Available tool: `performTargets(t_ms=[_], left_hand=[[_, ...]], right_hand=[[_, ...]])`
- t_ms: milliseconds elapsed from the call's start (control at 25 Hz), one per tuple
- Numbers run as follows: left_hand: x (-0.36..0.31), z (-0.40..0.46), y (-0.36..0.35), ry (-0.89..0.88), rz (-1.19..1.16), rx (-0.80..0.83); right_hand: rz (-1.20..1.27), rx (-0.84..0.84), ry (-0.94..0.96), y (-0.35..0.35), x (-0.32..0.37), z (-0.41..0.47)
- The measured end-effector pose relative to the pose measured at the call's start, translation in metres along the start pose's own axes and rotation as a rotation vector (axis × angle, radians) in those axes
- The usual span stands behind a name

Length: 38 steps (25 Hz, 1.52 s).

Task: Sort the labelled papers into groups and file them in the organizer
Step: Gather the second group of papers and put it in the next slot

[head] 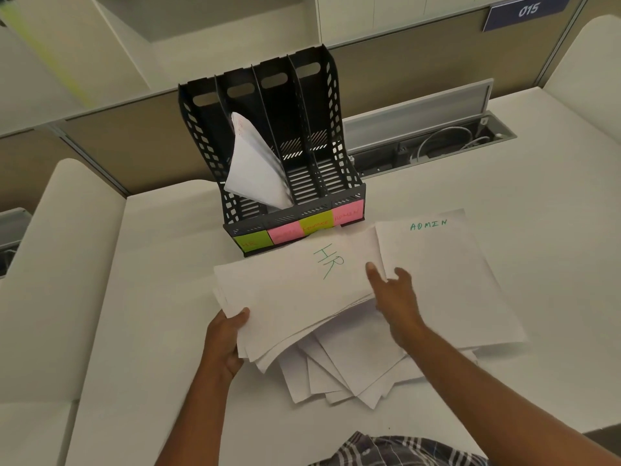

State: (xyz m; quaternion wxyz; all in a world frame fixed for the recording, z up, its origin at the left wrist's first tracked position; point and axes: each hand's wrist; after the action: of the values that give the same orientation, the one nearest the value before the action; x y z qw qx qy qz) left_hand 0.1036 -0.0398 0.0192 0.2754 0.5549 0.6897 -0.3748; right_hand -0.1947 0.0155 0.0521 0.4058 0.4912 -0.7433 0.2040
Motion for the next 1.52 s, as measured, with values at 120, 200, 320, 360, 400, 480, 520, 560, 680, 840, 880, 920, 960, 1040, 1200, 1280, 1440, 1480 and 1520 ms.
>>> performTargets(t_ms=[120,200,320,360,400,480,520,560,680,840,880,920,960,1040,1200,1280,1440,1480,1520], left_hand=[[0.010,-0.004,-0.007,0.018,-0.097,0.058],[0.015,-0.008,-0.013,0.060,-0.162,0.113],[0.020,-0.014,-0.016,0.118,-0.213,0.197],[0.022,-0.016,-0.015,0.129,-0.219,0.230],[0.024,-0.017,-0.013,0.142,-0.211,0.262],[0.022,-0.020,-0.008,0.174,-0.130,0.348],[0.018,-0.020,-0.008,0.184,-0.078,0.408],[0.013,-0.020,-0.008,0.181,-0.034,0.453],[0.002,-0.011,-0.011,0.008,0.244,0.270],[-0.002,0.007,-0.020,-0.253,1.008,-0.319],[-0.002,0.010,-0.022,-0.228,1.043,-0.354],[-0.003,0.014,-0.025,-0.175,1.015,-0.356],[-0.003,0.016,-0.027,-0.124,0.968,-0.346],[-0.002,0.016,-0.029,-0.077,0.915,-0.363],[-0.005,0.014,-0.025,-0.169,0.810,-0.371],[-0.020,0.017,-0.016,-0.180,0.562,-0.373],[-0.063,0.016,0.023,-0.043,-0.097,-0.434],[-0.070,0.015,0.035,-0.024,-0.174,-0.442],[-0.073,0.012,0.044,-0.018,-0.228,-0.441]], right_hand=[[0.299,0.220,-0.184,-0.021,-0.011,-0.024],[0.511,0.233,-0.194,-0.029,-0.017,-0.029],[0.631,0.135,-0.138,-0.030,-0.015,-0.028],[0.556,0.114,-0.084,-0.029,-0.013,-0.030],[0.412,0.095,-0.001,-0.027,-0.011,-0.031],[0.060,0.057,0.195,-0.022,-0.003,-0.037],[-0.072,-0.011,0.269,-0.016,0.002,-0.038],[-0.136,-0.103,0.319,-0.008,0.008,-0.037],[-0.187,-0.340,0.327,0.030,0.019,-0.016],[-0.290,-0.373,0.081,0.075,0.004,0.010],[-0.265,-0.378,0.050,0.081,-0.003,0.014],[-0.236,-0.389,0.025,0.084,-0.008,0.017],[-0.209,-0.402,0.004,0.086,-0.012,0.019],[-0.161,-0.411,-0.026,0.088,-0.019,0.022],[-0.095,-0.413,-0.026,0.089,-0.019,0.024],[-0.078,-0.428,-0.008,0.090,-0.017,0.023],[-0.106,-0.462,0.023,0.093,-0.015,0.021],[-0.101,-0.460,0.025,0.092,-0.016,0.021],[-0.091,-0.450,0.026,0.090,-0.017,0.021]])
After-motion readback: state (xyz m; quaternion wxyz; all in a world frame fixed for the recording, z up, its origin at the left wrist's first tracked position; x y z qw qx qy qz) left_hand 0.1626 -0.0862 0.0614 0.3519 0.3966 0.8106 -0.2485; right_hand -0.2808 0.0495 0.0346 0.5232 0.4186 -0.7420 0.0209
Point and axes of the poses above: each hand's wrist, its own z-axis towards the middle knuckle, its own y-axis out of the back of the hand, x = y × z, and after that the axes turned 7 degrees about x, right-handed
